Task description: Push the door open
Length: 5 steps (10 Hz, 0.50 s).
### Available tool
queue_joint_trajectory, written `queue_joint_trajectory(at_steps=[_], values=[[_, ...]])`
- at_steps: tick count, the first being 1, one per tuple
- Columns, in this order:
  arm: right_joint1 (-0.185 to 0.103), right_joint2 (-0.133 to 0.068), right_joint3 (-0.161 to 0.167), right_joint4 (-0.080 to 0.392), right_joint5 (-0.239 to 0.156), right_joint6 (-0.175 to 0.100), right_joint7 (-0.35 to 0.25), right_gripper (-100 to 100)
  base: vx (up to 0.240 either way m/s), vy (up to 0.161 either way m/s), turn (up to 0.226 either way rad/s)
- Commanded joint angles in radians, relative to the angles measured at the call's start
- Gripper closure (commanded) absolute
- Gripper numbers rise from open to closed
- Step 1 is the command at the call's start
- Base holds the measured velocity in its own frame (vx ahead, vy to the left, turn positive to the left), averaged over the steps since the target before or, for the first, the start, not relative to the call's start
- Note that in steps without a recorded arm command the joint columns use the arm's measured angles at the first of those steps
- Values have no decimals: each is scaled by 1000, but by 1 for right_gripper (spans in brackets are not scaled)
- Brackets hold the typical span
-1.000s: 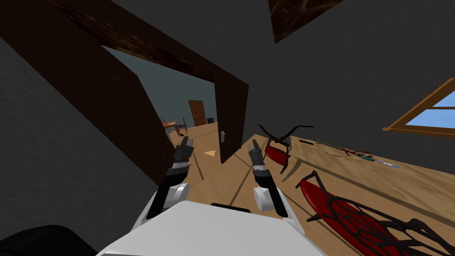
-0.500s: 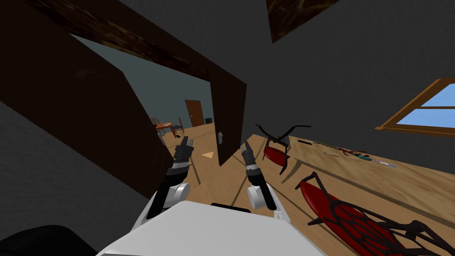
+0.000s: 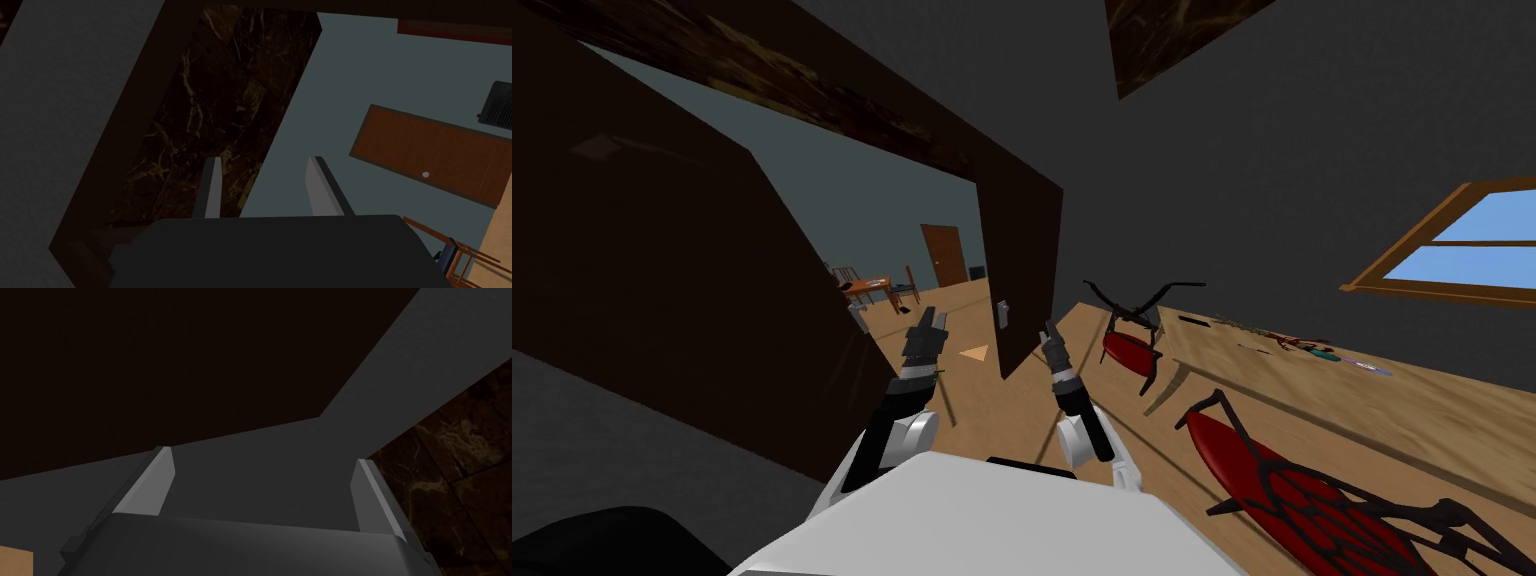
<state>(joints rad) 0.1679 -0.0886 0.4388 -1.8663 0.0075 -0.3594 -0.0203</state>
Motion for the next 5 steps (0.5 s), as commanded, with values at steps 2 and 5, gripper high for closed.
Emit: queue_joint_trajectory(at_steps=[2, 5], values=[[-32, -6, 56, 52, -5, 3, -18, -100, 129, -2, -65], [-68, -11, 108, 106, -11, 4, -34, -100, 111, -8, -50]])
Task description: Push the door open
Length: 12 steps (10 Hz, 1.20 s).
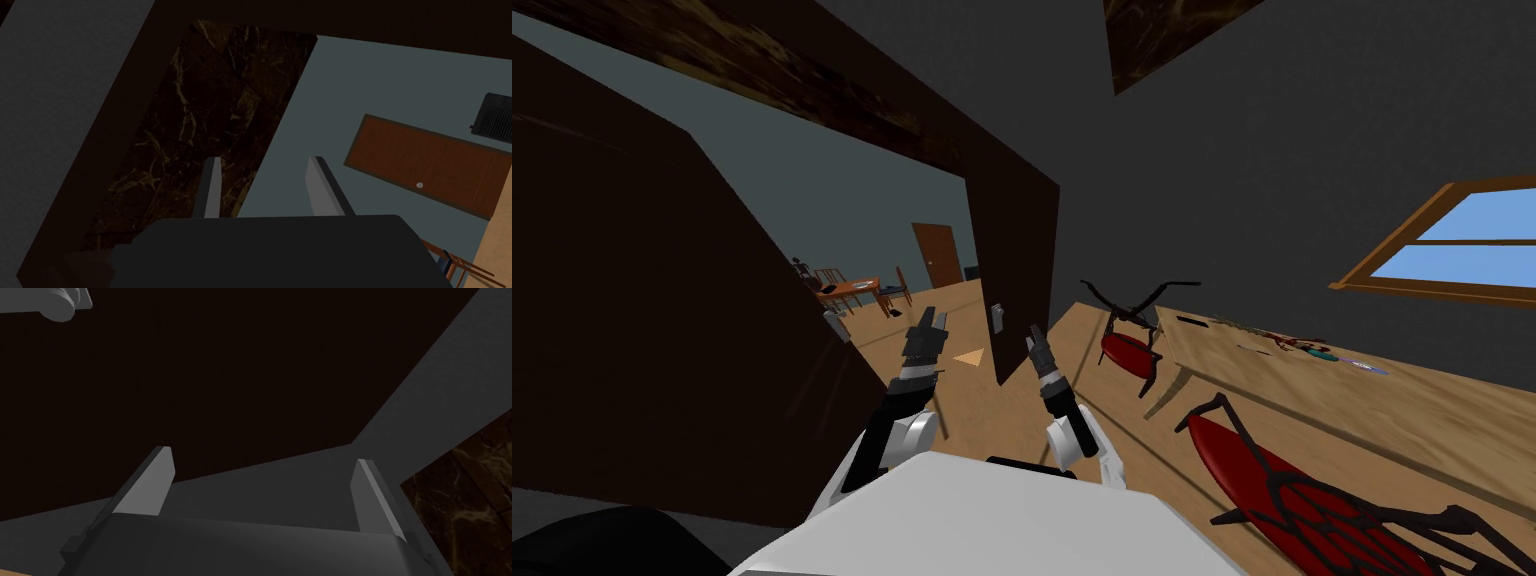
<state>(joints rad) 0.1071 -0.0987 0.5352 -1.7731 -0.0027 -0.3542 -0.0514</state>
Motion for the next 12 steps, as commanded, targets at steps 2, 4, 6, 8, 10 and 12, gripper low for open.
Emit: queue_joint_trajectory(at_steps=[2, 4, 6, 8, 10, 12], values=[[-31, -4, 46, 49, -5, 1, -14, -100, 97, -5, -48], [-55, -8, 81, 85, -9, 2, -25, -100, 105, -9, -55], [-79, -10, 114, 120, -13, 3, -36, -100, 98, 3, -53], [-114, -14, 165, 173, -19, 5, -52, -100, 116, 1, -69], [-136, -16, 197, 206, -23, 6, -62, -100, 133, 4, -53], [-169, -19, 244, 256, -29, 8, -77, -100, 141, 6, -72]])
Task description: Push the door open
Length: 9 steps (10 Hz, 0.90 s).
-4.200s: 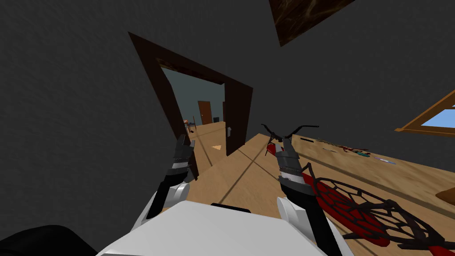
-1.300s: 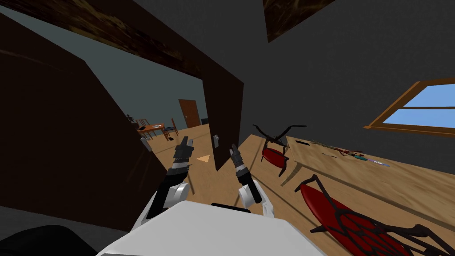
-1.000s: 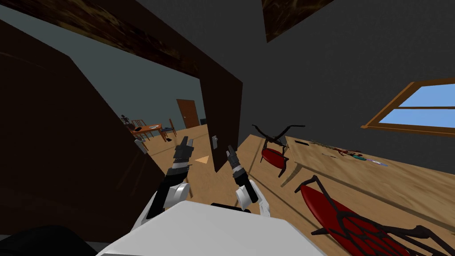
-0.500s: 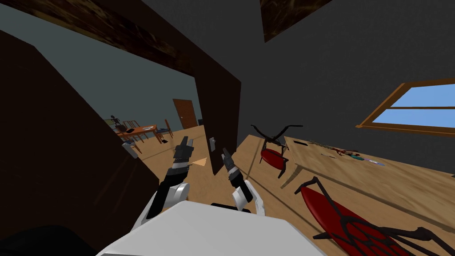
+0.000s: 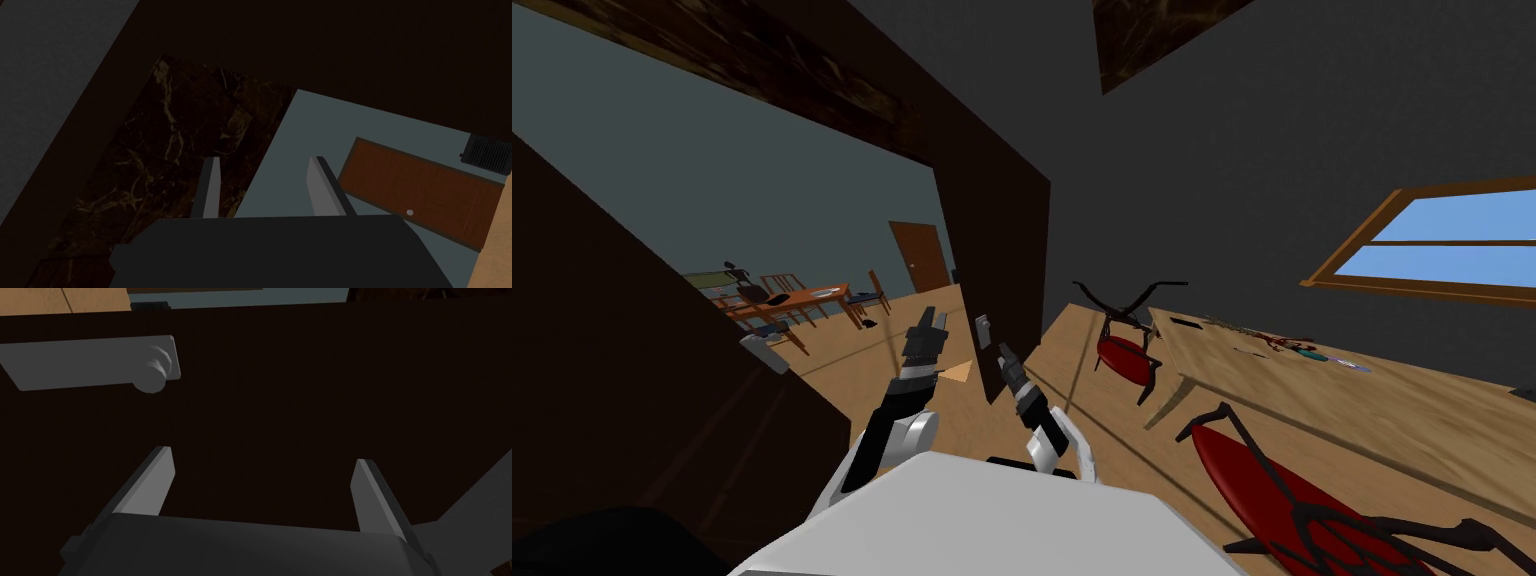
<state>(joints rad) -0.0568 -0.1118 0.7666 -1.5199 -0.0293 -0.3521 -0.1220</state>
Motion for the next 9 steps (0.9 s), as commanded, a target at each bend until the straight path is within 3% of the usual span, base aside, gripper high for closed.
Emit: queue_joint_trajectory(at_steps=[1, 9], values=[[-16, -7, 28, 19, -4, 6, -11, -100, 139, -2, -46], [-125, -15, 184, 182, -23, 12, -61, -100, 145, 8, -59]])
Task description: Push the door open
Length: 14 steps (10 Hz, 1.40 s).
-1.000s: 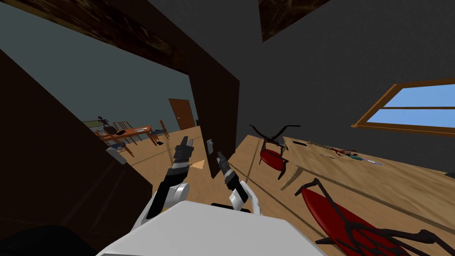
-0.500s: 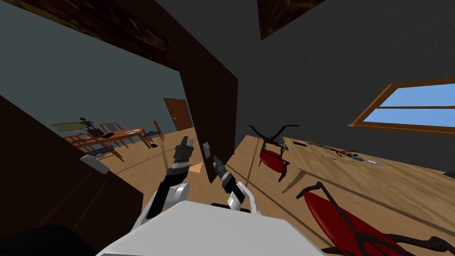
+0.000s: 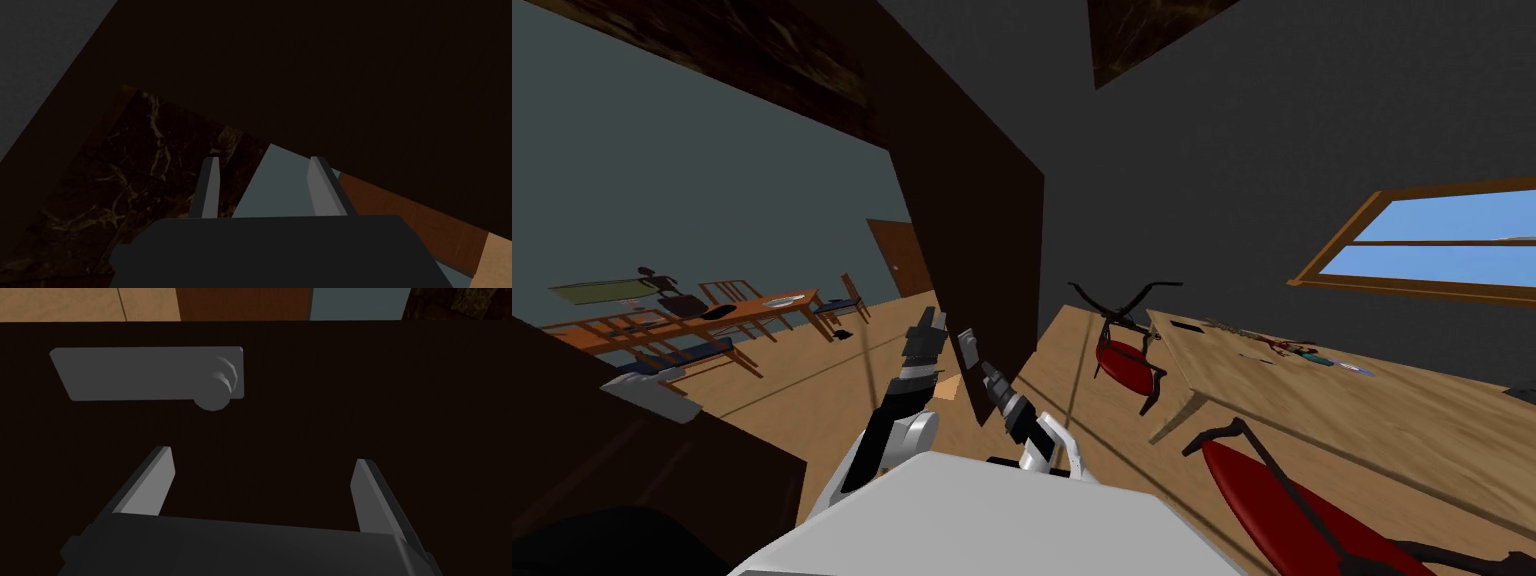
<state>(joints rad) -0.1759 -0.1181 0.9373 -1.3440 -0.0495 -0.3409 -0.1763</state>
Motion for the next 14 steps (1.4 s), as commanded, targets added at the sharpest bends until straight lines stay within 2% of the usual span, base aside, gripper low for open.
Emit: queue_joint_trajectory(at_steps=[1, 2, 5, 8, 10, 14], values=[[-20, -9, 33, 27, -5, 2, -13, -100, 195, 17, -69], [-34, -10, 53, 47, -7, 2, -19, -100, 204, 51, -56], [-49, -10, 75, 71, -10, 3, -26, -100, 99, 29, -22], [-78, -12, 116, 113, -14, 5, -39, -100, 156, 35, -42], [-79, -4, 104, 122, -14, 1, -38, -100, 72, 45, 16], [-79, 15, 89, 145, -11, -3, -30, -100, 86, 192, 33]])
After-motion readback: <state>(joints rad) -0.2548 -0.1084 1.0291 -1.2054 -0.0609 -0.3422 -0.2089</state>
